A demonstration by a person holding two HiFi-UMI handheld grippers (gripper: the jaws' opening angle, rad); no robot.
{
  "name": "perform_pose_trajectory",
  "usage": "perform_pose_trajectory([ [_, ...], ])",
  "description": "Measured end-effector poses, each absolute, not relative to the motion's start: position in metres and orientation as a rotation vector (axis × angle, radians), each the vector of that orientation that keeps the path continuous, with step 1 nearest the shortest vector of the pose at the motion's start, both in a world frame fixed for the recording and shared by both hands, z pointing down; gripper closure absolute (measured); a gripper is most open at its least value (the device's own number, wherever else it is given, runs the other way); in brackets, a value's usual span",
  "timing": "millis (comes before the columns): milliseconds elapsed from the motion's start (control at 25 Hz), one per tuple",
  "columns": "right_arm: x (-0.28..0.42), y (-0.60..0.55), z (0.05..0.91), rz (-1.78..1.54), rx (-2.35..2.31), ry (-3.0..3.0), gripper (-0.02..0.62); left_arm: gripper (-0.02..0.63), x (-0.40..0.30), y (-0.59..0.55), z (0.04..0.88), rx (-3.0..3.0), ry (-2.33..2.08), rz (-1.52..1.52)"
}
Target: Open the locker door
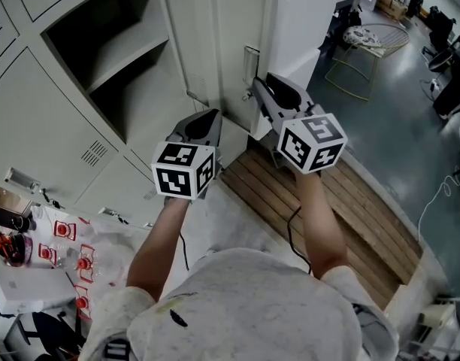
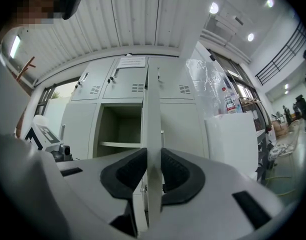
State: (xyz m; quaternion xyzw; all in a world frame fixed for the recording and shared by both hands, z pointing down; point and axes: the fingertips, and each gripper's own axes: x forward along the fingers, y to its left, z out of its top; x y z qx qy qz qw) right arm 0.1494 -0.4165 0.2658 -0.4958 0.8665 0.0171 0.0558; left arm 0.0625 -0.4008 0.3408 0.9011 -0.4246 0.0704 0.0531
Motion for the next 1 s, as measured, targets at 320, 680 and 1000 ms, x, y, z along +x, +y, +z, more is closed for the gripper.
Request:
perform_pose_trajectory([
  [320, 0.169, -0.435, 0.266, 0.058, -1.529, 2.607, 0.511, 0.600, 0.084, -0.413, 0.340, 2.771, -1.247, 0.224],
  [680, 0.186, -0.457, 0.267, 0.063, -1.582, 2.582, 0.508, 0.599, 0.094, -0.427, 0.344, 2.779, -1.217, 0.236],
  [1000, 0.196, -0.469, 0.266, 0.064, -1.639, 2.554, 0.508, 0.599, 0.098, -0.435, 0.345, 2.778, -1.205, 0.241],
])
